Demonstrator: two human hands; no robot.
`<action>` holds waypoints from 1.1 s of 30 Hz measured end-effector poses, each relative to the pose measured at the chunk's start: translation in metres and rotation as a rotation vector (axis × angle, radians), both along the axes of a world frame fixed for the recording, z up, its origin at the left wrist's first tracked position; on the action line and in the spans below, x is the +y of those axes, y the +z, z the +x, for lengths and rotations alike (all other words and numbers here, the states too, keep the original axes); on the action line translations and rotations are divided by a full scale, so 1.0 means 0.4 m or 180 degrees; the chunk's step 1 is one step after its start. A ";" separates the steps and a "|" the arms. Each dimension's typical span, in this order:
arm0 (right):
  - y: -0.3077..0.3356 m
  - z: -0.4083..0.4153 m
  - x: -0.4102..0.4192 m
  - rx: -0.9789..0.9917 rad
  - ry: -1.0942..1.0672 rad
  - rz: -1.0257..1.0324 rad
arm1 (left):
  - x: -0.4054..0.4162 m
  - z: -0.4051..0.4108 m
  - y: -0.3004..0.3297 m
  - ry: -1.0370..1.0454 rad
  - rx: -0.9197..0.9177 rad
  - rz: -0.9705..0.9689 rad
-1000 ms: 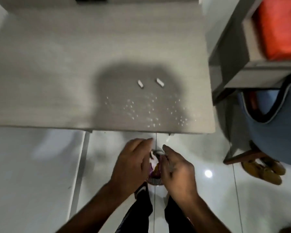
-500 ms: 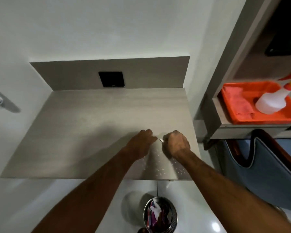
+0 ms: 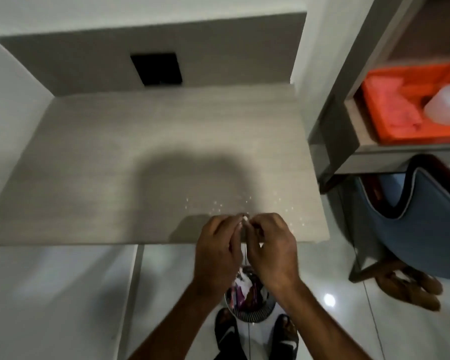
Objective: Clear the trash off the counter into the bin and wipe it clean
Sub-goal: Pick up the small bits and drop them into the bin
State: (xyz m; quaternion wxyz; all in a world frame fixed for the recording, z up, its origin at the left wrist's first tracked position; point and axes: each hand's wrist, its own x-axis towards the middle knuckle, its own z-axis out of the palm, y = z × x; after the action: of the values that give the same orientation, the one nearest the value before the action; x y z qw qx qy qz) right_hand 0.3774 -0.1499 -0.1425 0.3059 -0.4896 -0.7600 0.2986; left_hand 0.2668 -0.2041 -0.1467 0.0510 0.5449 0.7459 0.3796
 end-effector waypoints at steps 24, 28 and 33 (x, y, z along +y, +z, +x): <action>-1.001 0.191 -0.197 -0.1771 0.0056 -0.2721 | -0.197 0.148 -0.956 0.0622 -0.1269 -0.2990; -0.933 0.209 -0.209 -0.1320 0.0006 -0.2612 | -0.188 0.140 -0.875 0.0535 -0.1015 -0.2848; -0.702 0.206 -0.199 -0.0685 0.0123 -0.1869 | -0.155 0.153 -0.583 -0.0110 -0.0470 -0.2062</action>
State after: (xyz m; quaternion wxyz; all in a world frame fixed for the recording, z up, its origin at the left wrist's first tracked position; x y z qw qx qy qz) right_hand 0.4599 -0.2295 -0.4235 0.0635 -0.5712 -0.6784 0.4576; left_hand 0.3281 -0.2661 -0.3797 0.2819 0.4839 0.8128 0.1603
